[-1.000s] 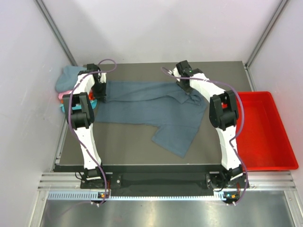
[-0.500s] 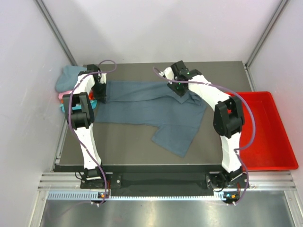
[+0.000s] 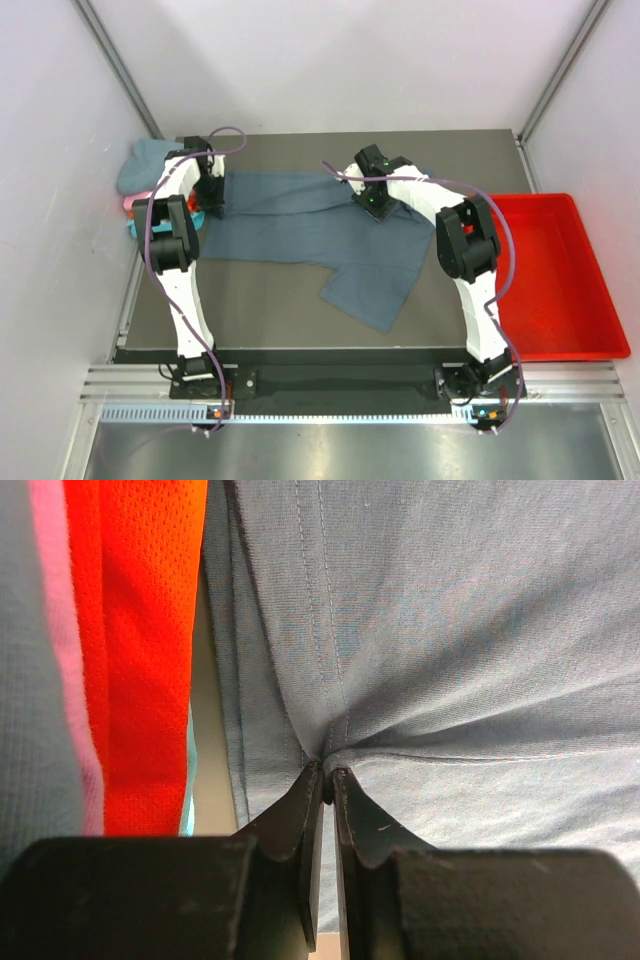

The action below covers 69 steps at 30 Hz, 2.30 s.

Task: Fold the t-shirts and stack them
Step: Fold the tshirt

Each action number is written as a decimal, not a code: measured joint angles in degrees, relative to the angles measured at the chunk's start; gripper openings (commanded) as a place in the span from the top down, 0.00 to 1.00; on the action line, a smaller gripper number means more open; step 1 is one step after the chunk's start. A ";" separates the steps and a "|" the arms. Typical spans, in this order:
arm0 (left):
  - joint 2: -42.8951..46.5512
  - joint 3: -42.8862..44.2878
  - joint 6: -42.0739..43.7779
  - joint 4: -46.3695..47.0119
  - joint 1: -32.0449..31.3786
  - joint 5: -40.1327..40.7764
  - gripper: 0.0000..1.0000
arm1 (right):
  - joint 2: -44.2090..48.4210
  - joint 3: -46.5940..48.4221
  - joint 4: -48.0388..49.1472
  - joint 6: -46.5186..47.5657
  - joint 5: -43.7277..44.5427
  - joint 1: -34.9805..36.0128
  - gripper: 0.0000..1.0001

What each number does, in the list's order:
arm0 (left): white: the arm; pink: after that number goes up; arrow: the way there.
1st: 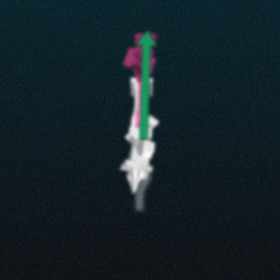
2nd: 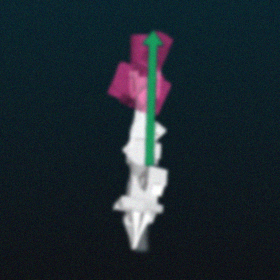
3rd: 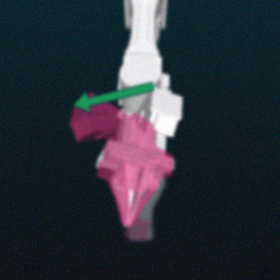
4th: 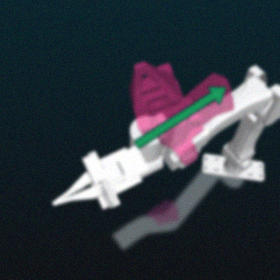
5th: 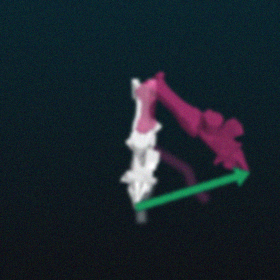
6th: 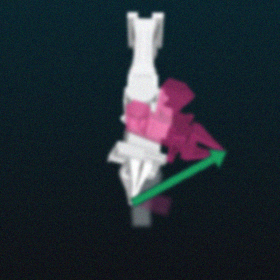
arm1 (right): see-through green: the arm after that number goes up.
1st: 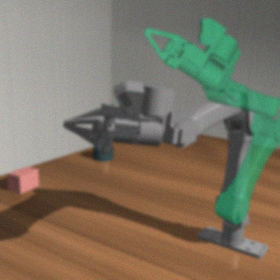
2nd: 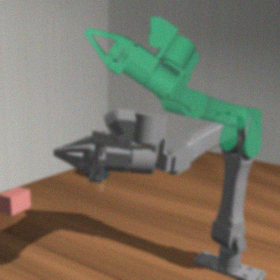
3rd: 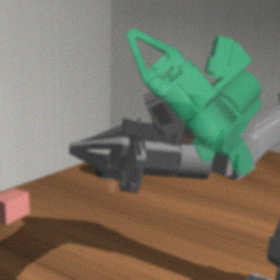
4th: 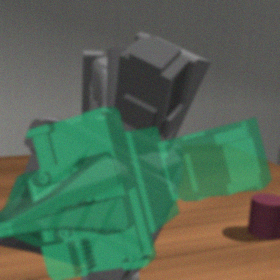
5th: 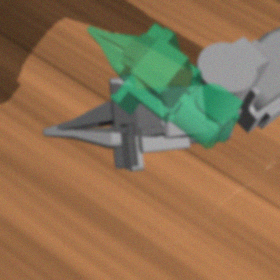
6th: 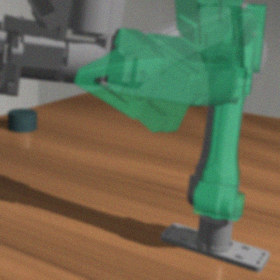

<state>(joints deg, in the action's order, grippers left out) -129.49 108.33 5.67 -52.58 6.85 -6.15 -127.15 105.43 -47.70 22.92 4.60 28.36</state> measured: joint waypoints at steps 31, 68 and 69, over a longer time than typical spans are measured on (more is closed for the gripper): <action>0.00 -0.02 -0.04 0.00 0.00 -0.04 0.88 | -2.47 2.23 0.39 -0.02 3.41 0.57 1.00; 0.00 -0.02 -0.17 -0.02 0.02 -0.44 0.87 | 17.57 -9.73 -5.33 -7.19 -16.96 -16.85 0.73; 0.00 -0.02 -0.17 -0.02 0.02 -0.46 0.87 | 17.66 -10.45 -5.81 -7.37 -18.86 -18.03 0.74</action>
<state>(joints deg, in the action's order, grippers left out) -129.49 108.31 5.50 -52.60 6.87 -6.61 -109.49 94.98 -53.52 15.55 -14.26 10.33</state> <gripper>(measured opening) 0.126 0.270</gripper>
